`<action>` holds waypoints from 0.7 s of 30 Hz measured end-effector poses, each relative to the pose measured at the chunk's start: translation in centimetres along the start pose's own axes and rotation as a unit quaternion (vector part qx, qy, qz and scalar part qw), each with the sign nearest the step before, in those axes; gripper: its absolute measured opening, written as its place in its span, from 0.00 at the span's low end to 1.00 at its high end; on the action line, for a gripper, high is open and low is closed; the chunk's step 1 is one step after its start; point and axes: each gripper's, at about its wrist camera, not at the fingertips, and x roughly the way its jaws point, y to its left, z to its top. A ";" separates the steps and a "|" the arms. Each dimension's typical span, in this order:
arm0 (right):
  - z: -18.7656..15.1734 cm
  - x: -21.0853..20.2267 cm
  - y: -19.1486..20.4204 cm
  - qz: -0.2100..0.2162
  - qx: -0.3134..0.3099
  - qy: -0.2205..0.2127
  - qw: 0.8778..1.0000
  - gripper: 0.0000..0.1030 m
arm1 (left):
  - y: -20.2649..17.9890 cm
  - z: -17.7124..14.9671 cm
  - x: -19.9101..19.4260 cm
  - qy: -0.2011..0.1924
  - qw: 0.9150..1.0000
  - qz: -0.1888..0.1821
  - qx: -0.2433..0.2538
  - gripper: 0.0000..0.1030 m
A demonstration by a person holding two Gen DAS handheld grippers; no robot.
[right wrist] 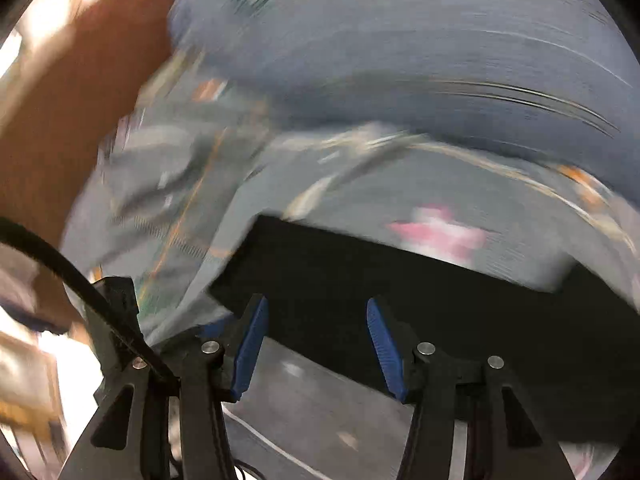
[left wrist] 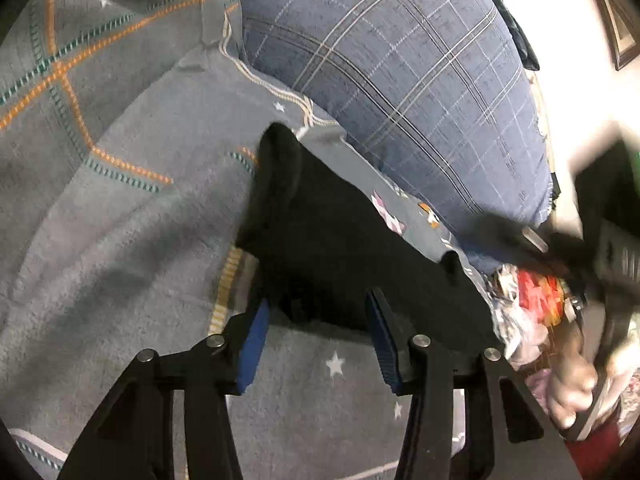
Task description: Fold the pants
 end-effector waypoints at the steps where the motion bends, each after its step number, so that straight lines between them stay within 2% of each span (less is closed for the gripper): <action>1: 0.8 1.6 1.3 -0.003 -0.015 0.017 1.000 0.55 | 0.4 0.0 0.1 0.005 1.000 -0.006 -0.008 0.38; 3: 2.7 5.6 4.2 -0.027 -0.054 0.059 0.996 0.55 | 1.2 -0.2 -0.4 0.014 1.000 -0.010 -0.018 0.37; 4: 3.8 7.9 5.5 -0.054 -0.079 0.080 0.992 0.55 | 1.7 -0.1 -0.7 0.012 1.000 -0.013 -0.023 0.37; 6: 4.6 10.6 6.9 -0.096 -0.107 0.099 0.985 0.55 | 2.2 -0.1 -1.6 0.004 1.000 -0.014 -0.025 0.37; 7: 4.7 11.9 7.2 -0.119 -0.117 0.108 0.980 0.48 | 2.4 0.1 -1.9 -0.002 1.000 -0.016 -0.027 0.37; 8: 4.8 12.4 7.0 -0.136 -0.118 0.114 0.977 0.08 | 2.7 0.3 -2.2 -0.008 0.999 -0.018 -0.032 0.37; 9: 4.6 12.3 6.5 -0.133 -0.113 0.120 0.977 0.04 | 2.9 0.5 -2.5 -0.013 0.999 -0.023 -0.037 0.37; 13: 4.4 8.8 5.0 -0.113 -0.090 0.071 0.987 0.03 | 3.4 1.2 -2.5 -0.020 0.998 -0.035 -0.049 0.37; 17: 4.3 4.6 3.5 -0.104 -0.070 0.030 0.992 0.03 | 2.1 1.4 -1.4 -0.016 0.999 -0.028 -0.025 0.37; 21: 3.9 1.3 2.8 -0.086 -0.056 0.000 0.995 0.03 | 0.9 1.8 1.5 0.002 1.000 0.000 -0.004 0.35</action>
